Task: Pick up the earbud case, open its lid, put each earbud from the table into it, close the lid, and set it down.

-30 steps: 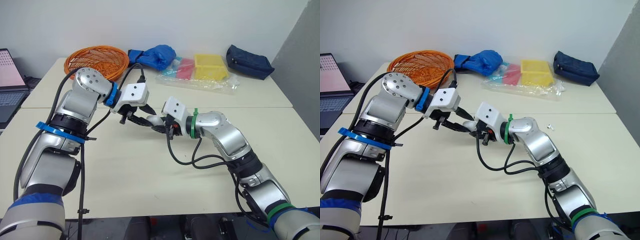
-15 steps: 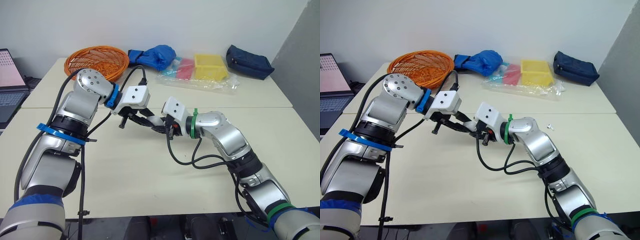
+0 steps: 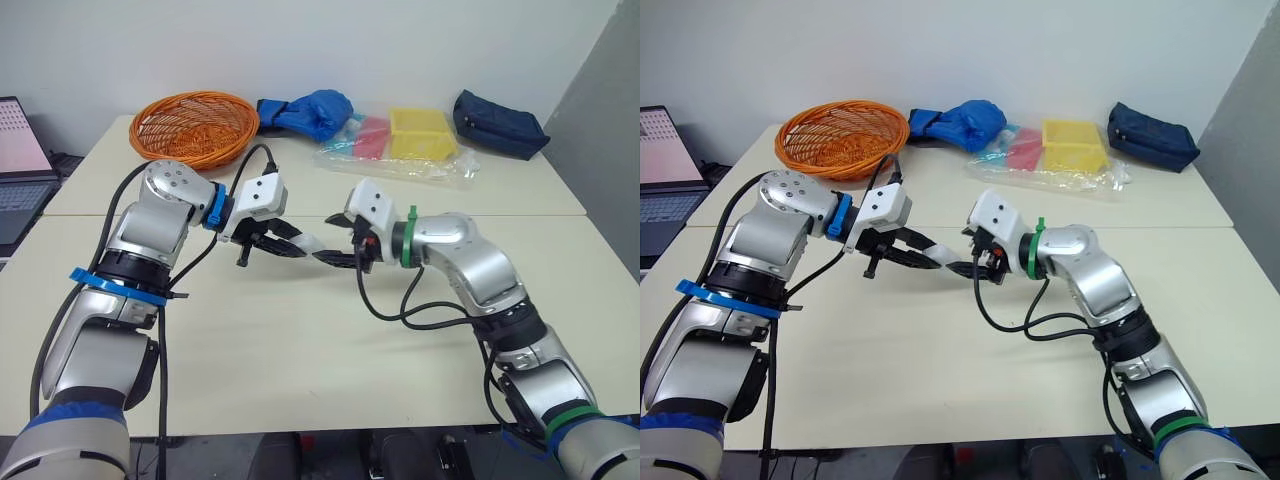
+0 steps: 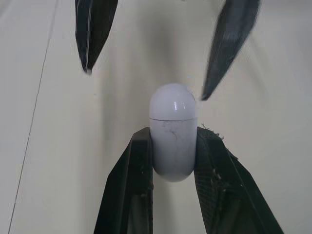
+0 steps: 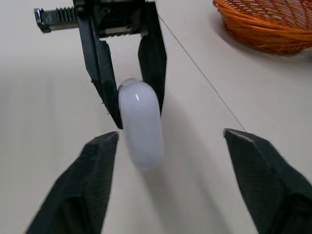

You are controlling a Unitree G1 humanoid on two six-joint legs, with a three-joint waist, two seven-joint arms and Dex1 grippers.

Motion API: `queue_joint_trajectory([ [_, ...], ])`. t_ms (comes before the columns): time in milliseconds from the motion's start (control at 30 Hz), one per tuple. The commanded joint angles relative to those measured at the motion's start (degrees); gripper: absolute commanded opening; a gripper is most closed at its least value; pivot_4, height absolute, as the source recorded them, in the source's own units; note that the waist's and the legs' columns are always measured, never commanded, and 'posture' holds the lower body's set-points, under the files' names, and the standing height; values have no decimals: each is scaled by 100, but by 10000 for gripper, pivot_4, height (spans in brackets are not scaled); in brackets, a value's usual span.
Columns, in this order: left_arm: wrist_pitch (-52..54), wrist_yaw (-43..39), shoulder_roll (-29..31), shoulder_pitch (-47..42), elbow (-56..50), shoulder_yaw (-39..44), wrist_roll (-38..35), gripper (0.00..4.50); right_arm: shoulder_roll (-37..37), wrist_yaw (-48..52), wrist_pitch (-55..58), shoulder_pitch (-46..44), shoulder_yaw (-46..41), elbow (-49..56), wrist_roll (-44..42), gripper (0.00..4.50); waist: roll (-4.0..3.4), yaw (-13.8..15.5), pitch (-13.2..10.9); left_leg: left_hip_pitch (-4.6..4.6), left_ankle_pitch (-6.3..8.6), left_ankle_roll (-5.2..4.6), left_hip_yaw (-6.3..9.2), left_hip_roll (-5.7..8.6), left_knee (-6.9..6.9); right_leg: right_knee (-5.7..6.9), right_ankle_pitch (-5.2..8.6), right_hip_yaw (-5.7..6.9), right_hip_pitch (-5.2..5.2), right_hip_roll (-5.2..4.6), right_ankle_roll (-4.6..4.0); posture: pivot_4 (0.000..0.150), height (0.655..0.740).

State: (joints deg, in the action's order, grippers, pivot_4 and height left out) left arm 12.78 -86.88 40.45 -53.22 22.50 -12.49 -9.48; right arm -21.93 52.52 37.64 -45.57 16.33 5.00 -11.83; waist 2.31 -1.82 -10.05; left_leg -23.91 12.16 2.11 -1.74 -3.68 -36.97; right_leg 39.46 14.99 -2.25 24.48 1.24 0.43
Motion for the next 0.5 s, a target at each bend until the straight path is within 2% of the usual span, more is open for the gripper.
queue_joint_trajectory([
  [33, 336, 528, -79, 558, -402, 938, -737, 7517, -615, 472, 270, -48, -797, 464, -624, 44751, -1, 2, 0, 1, 0, 0, -2, 0, 0, -1, 0, 0, -1, -1, 0, 1500, 7400],
  [133, 347, 1448, -525, 1196, -868, 1736, -1247, 7517, -726, 412, 443, -212, -1369, 393, -1136, 44751, 0, -3, 0, 4, 0, 0, -4, 1, 0, 0, 0, -1, -3, -10, 0, 1500, 7400],
  [233, 573, 2360, -967, 1788, -1527, 2214, -1537, 7517, -823, 584, 204, -268, -1515, 349, -1310, 44751, 0, -7, 0, 7, 0, 0, 1, -1, -2, 7, -1, -10, -5, -11, 0, 1500, 7400],
  [400, 1256, 2893, -1533, 2677, -2889, 2575, -2724, 7517, -901, 845, -386, -249, -1343, 287, -1245, 44751, 0, -4, 0, 10, 0, 0, 5, 0, -1, 10, 0, -12, -8, -7, 0, 1500, 7400],
  [500, 722, 3118, -1898, 3068, -3226, 2420, -2561, 7517, -896, 1030, -914, -249, -973, 170, -960, 44751, 0, 3, 0, 15, 0, 0, 6, 4, -2, 2, -1, -11, -19, -11, 2, 1500, 7400],
])
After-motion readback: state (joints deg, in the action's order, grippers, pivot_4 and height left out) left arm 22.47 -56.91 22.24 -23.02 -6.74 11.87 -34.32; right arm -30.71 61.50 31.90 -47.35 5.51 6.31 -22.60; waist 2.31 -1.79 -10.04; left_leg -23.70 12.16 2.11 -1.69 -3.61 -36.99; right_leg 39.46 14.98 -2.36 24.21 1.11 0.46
